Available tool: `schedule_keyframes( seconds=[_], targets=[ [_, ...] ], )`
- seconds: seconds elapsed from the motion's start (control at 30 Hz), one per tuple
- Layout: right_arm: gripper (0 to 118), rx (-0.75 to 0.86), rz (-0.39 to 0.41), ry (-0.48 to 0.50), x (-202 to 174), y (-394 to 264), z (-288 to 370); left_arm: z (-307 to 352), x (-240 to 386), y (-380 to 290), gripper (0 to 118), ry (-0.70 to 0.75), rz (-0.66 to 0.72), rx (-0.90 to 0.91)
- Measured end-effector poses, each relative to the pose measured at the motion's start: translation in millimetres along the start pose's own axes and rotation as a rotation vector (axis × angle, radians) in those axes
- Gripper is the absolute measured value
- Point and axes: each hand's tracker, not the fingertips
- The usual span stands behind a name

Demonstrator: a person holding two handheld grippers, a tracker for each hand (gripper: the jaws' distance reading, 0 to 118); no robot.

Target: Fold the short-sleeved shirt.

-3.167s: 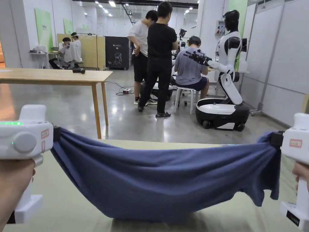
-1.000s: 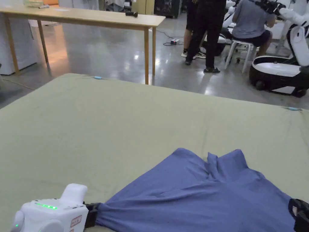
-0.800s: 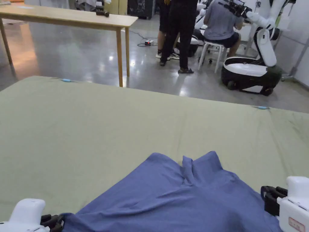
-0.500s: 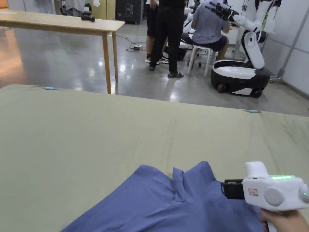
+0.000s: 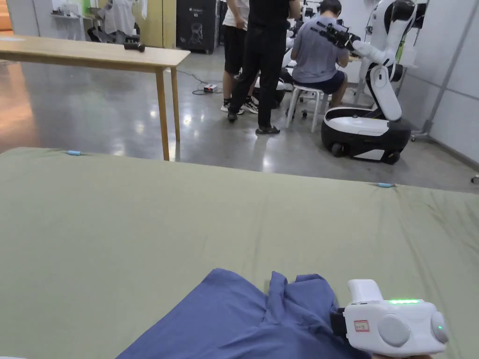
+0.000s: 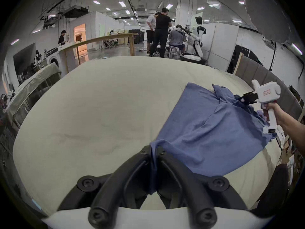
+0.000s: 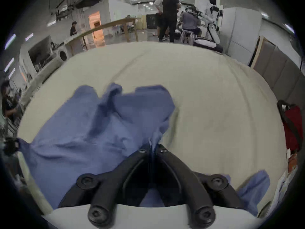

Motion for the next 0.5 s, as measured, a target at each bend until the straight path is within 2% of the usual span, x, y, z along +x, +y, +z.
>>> schedule_keyframes(
  seconds=[0.2,0.37,0.5],
  targets=[
    [7,0.243,0.004,-0.014,16,31,127,26,9,44,3,-0.022,0.000,0.092],
    [7,0.398,0.062,-0.079,34,83,225,57,16,121,2,-0.028,-0.001,0.247],
    [7,0.525,0.018,-0.092,57,132,290,82,25,192,2,0.005,-0.047,0.354]
  ],
)
